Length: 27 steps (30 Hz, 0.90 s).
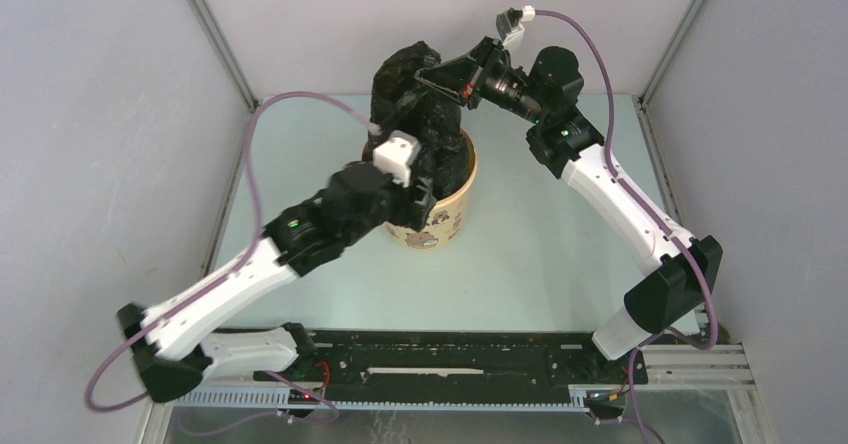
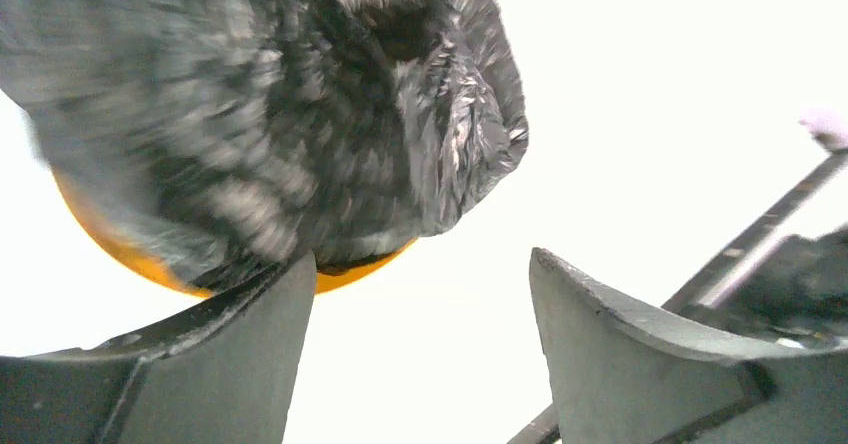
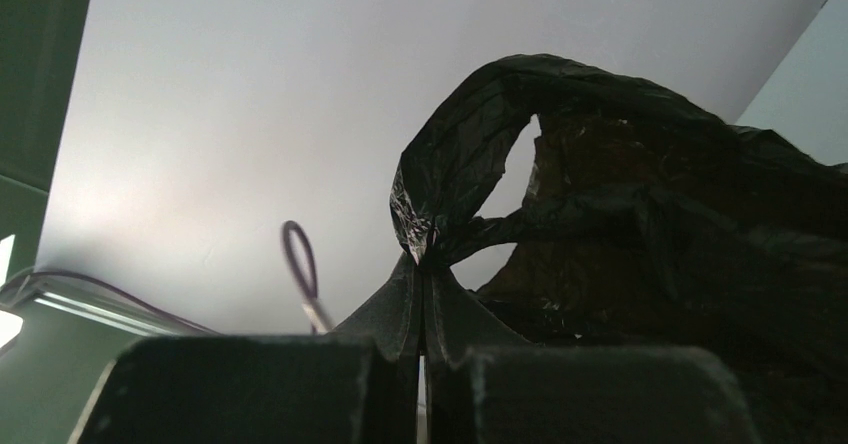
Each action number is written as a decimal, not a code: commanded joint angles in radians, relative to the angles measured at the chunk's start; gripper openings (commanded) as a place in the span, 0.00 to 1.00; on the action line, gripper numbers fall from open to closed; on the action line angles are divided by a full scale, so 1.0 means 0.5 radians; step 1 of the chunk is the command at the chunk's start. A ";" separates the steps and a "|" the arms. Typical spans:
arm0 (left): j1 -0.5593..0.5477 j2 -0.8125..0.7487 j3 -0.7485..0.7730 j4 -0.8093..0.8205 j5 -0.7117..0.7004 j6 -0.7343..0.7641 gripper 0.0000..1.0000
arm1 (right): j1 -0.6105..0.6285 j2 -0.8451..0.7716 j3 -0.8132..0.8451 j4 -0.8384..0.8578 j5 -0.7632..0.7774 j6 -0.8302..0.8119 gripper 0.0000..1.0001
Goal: Put the trash bags into the trash bin
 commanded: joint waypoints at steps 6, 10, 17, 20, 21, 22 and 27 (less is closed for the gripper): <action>0.111 -0.338 0.229 -0.320 0.284 -0.227 0.87 | -0.043 0.114 0.185 -0.135 -0.286 -0.247 0.00; 0.561 -0.296 0.317 -0.379 0.303 -0.567 0.85 | -0.036 0.068 0.174 -0.201 -0.411 -0.268 0.00; 0.959 -0.013 0.572 -0.212 0.737 -0.883 0.88 | 0.001 -0.090 -0.031 -0.431 -0.438 -0.387 0.00; 0.976 0.074 0.673 -0.218 0.650 -0.860 0.89 | -0.001 -0.125 -0.125 -0.516 -0.439 -0.445 0.00; 0.989 0.102 0.692 -0.215 0.637 -0.865 0.90 | -0.009 -0.122 -0.127 -0.569 -0.432 -0.486 0.00; 1.006 0.133 0.709 -0.207 0.645 -0.873 0.91 | -0.025 -0.117 -0.112 -0.633 -0.426 -0.521 0.00; 1.067 0.296 0.748 -0.151 0.699 -0.894 0.91 | -0.129 -0.025 -0.012 -0.827 -0.437 -0.591 0.00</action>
